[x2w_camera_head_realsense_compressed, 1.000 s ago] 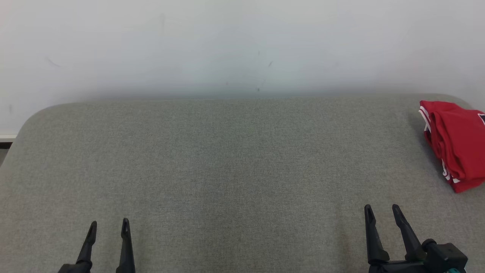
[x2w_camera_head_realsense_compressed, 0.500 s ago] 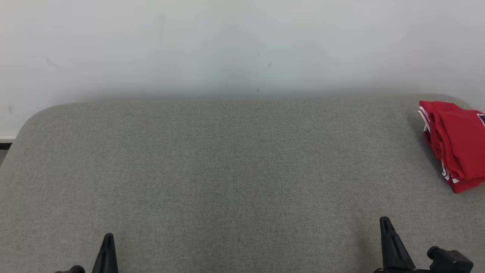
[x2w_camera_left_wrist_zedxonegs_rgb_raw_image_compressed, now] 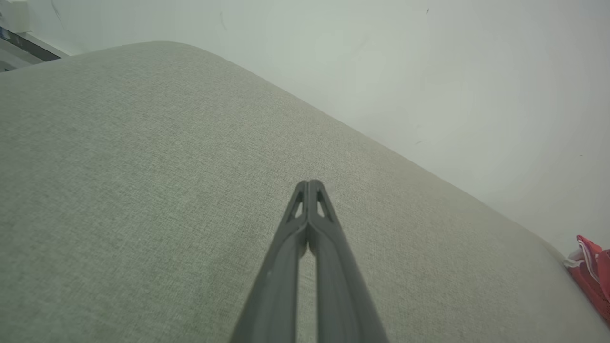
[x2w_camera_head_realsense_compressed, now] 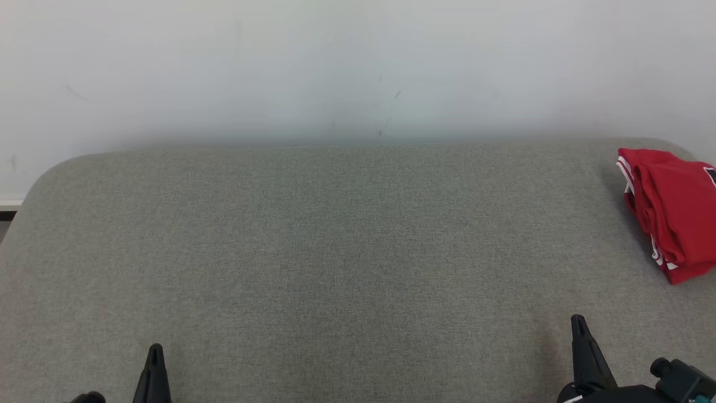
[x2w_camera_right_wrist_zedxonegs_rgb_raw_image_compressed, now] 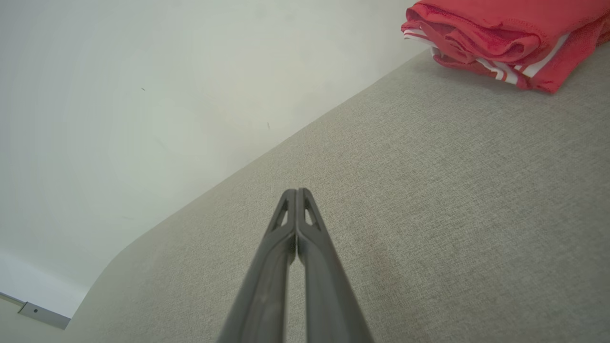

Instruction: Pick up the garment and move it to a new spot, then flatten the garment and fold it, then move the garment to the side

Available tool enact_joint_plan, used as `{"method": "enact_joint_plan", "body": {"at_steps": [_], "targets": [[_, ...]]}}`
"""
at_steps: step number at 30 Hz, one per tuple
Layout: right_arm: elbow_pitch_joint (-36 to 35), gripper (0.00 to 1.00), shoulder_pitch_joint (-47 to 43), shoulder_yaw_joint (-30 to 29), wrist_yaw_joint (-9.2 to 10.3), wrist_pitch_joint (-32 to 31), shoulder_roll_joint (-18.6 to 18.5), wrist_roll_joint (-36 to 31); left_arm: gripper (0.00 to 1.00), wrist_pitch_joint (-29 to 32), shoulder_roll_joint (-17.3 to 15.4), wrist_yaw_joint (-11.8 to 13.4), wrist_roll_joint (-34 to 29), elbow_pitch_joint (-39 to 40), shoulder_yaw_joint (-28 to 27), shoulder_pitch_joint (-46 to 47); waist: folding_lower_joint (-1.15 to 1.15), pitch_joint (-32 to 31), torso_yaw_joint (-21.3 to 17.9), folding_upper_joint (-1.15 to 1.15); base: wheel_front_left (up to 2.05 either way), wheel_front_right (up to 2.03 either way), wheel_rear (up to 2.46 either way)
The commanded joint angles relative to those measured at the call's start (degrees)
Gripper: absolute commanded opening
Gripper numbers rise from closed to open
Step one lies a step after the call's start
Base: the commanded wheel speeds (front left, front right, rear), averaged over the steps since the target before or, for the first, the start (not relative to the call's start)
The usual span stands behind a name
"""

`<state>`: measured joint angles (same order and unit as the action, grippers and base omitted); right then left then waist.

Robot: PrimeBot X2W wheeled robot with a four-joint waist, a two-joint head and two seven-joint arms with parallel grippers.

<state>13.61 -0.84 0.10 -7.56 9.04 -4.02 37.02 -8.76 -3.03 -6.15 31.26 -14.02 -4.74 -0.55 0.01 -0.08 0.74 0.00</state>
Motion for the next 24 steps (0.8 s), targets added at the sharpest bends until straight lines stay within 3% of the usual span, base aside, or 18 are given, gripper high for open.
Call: {"method": "enact_joint_plan", "body": {"at_steps": [1, 24], "targets": [[-0.8, 0.0, 1.8, -0.4, 0.03, -0.5, 0.0, 2.4, 0.0, 0.6, -0.1, -0.4, 2.5, 0.9, -0.3, 1.7, 0.0, 0.0, 0.0, 0.0, 0.0, 0.0, 0.0], [-0.5, 0.0, 3.5, -2.2, 0.05, -5.0, 0.3, 18.8, 0.0, 5.1, -0.1, -0.7, 20.5, 0.7, -0.8, 3.5, 0.0, 0.1, -0.2, 0.0, 0.0, 0.0, 0.0]]}}
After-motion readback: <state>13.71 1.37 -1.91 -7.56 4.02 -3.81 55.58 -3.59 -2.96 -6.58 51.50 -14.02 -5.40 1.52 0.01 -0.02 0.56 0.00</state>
